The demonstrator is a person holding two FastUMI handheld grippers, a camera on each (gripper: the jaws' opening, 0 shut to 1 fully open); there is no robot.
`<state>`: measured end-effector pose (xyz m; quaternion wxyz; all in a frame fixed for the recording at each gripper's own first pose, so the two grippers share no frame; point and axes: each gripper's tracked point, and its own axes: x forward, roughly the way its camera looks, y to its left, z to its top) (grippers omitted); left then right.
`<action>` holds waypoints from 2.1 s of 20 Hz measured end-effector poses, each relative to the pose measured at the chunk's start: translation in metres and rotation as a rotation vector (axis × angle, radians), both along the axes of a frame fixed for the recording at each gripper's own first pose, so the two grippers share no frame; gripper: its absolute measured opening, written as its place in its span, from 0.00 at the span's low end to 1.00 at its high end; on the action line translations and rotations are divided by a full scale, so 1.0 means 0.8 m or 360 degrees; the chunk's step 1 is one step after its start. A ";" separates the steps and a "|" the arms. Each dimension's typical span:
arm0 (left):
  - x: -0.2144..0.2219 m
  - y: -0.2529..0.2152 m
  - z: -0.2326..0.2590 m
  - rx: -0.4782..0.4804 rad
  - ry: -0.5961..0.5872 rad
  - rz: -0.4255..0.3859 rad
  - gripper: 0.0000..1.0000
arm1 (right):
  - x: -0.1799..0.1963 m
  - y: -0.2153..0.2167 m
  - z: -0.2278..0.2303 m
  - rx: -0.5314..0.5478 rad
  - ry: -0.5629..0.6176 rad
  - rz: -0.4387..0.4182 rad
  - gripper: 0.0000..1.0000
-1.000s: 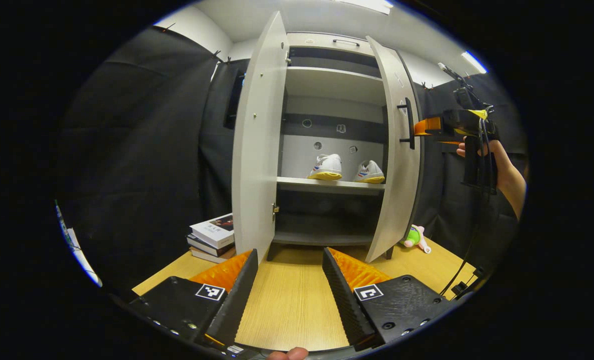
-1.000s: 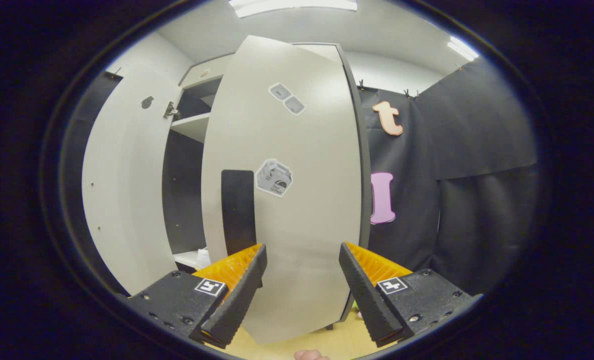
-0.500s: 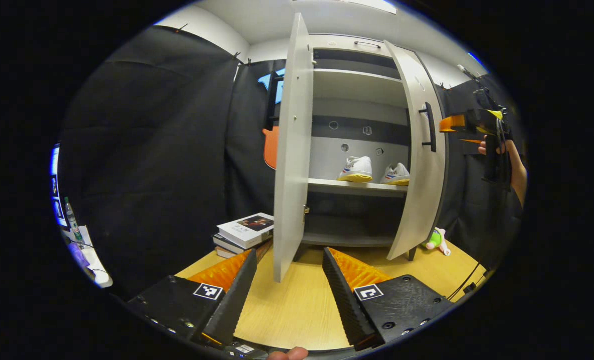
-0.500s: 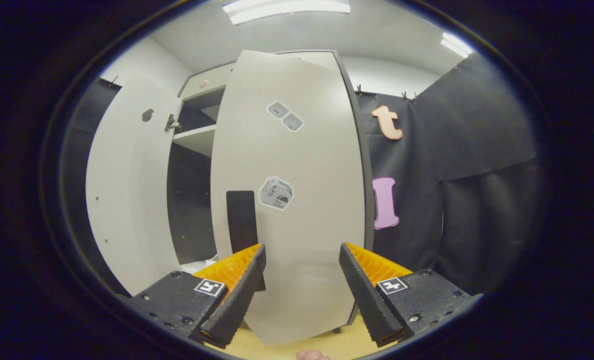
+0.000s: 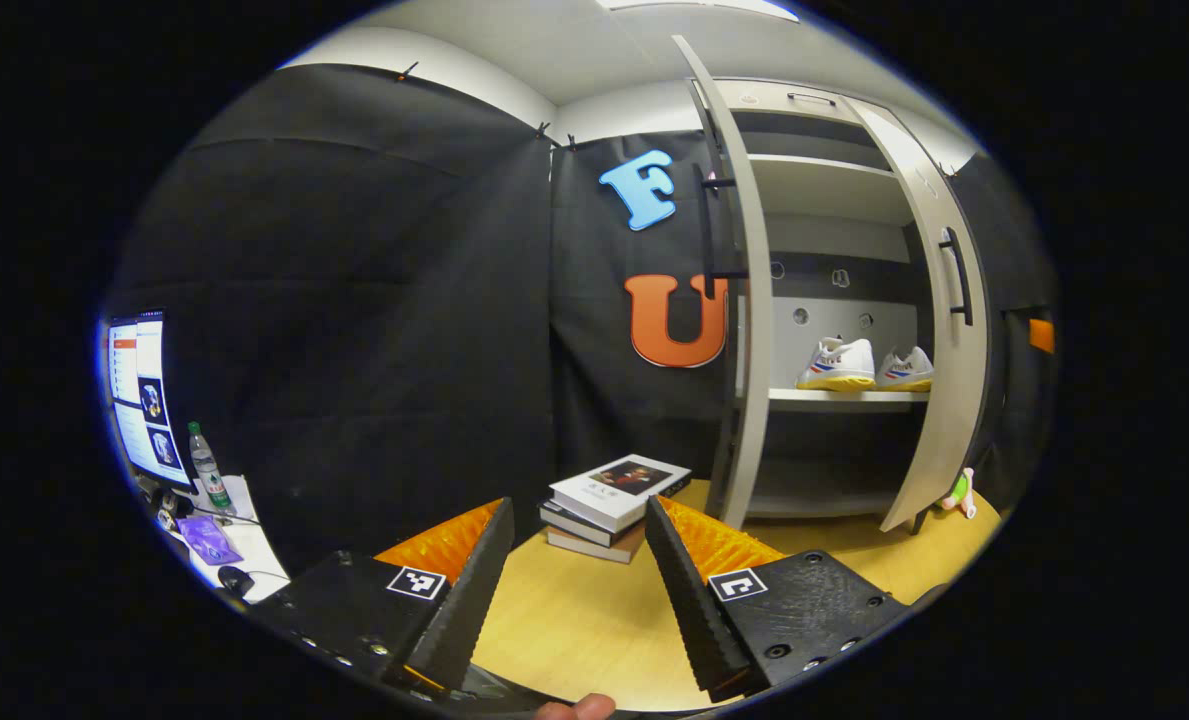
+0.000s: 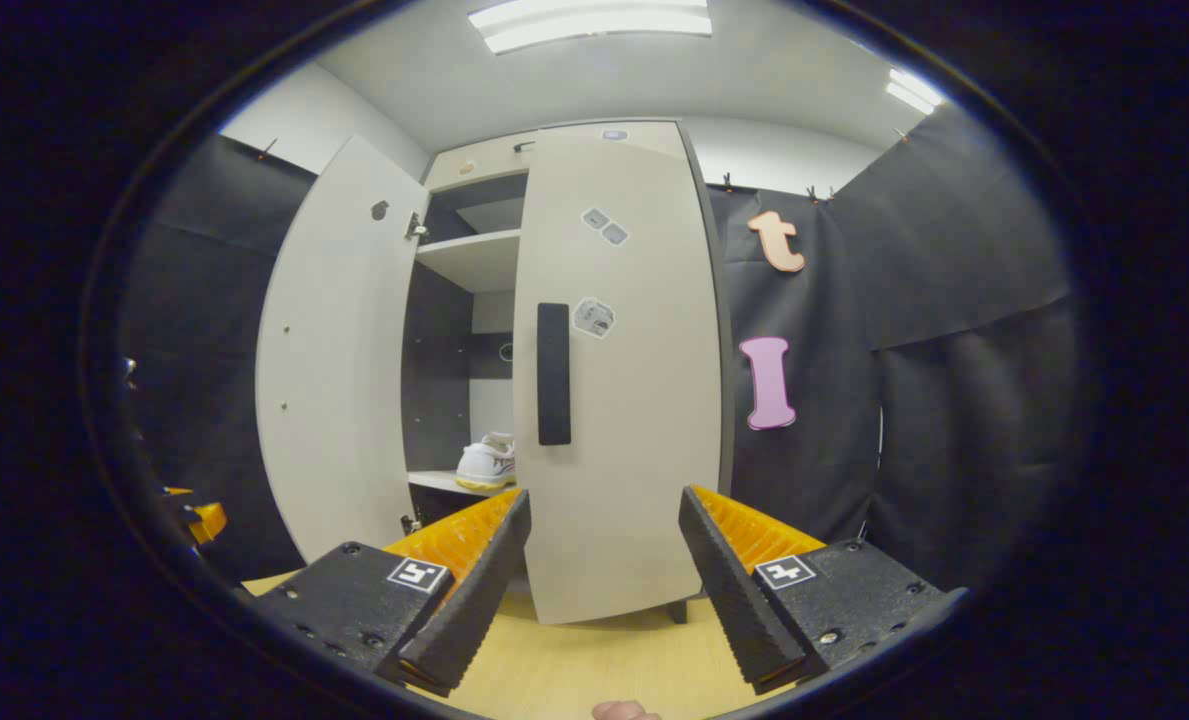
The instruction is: Grab one shoe with the right hand and put it into the shoe cabinet, grab the other shoe with the left hand and put it into the shoe cabinet; then close the right door with the right hand and the left door with the left hand.
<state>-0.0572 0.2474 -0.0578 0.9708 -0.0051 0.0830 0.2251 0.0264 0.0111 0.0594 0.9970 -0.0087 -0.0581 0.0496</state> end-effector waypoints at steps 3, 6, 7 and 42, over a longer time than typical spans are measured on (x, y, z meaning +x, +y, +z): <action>0.031 0.034 0.039 0.0050 -0.0057 0.0032 0.81 | -0.030 0.006 -0.029 -0.0030 0.0042 -0.0008 0.97; 0.075 0.055 0.093 0.0118 -0.0169 0.0015 0.81 | -0.048 0.012 -0.052 0.0019 0.0106 0.0009 0.97; 0.088 0.057 0.107 0.0137 -0.0179 -0.0002 0.81 | -0.051 0.014 -0.061 0.0039 0.0132 0.0014 0.97; 0.232 -0.100 0.168 -0.0246 -0.0257 -0.0547 0.85 | -0.032 -0.076 -0.134 0.0239 0.0381 -0.0179 0.97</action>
